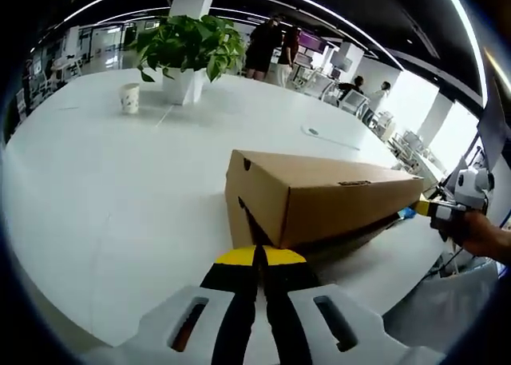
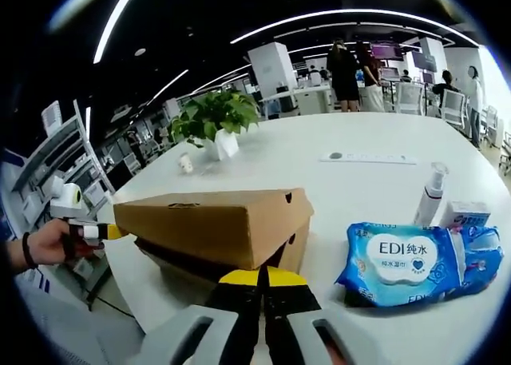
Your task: Operate the shoe box by opening the lid, removing the specified soft item, and placing it in the target area until the item is outside and the box remains undamaged.
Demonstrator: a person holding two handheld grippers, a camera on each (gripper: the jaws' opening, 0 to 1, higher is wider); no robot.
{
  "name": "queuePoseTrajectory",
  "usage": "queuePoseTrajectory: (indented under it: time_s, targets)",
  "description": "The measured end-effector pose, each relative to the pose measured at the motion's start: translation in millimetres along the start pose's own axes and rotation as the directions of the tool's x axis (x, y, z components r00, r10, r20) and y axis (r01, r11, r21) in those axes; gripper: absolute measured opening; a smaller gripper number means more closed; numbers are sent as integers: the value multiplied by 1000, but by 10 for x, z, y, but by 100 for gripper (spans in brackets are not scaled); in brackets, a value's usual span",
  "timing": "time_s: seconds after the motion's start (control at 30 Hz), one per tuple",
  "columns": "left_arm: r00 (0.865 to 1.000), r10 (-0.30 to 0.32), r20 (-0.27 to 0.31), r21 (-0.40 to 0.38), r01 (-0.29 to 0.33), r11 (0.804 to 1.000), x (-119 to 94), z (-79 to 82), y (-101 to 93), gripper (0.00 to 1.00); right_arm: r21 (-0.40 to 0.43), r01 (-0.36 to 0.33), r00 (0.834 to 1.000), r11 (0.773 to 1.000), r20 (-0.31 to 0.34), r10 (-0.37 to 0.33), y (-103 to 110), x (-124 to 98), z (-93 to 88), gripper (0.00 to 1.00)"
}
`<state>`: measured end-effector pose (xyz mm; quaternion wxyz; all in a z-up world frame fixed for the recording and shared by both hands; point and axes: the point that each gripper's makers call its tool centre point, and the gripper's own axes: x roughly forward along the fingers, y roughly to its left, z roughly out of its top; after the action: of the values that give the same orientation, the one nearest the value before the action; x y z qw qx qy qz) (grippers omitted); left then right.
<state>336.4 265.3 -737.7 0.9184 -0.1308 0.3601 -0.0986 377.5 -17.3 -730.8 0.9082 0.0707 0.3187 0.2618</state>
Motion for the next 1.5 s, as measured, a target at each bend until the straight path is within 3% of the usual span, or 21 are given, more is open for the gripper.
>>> queuePoseTrajectory:
  time_s: [0.4,1.5]
  targets:
    - [1000,21,-15,56,-20,998,4,-45,-18,0,5,-4,1000,1000,-13,4,-24,34,-61,0]
    - [998,19,-54,57,-16,998,19,-225,-14,0,25,-8,999,1000,-53,9,-100,85,-207,0]
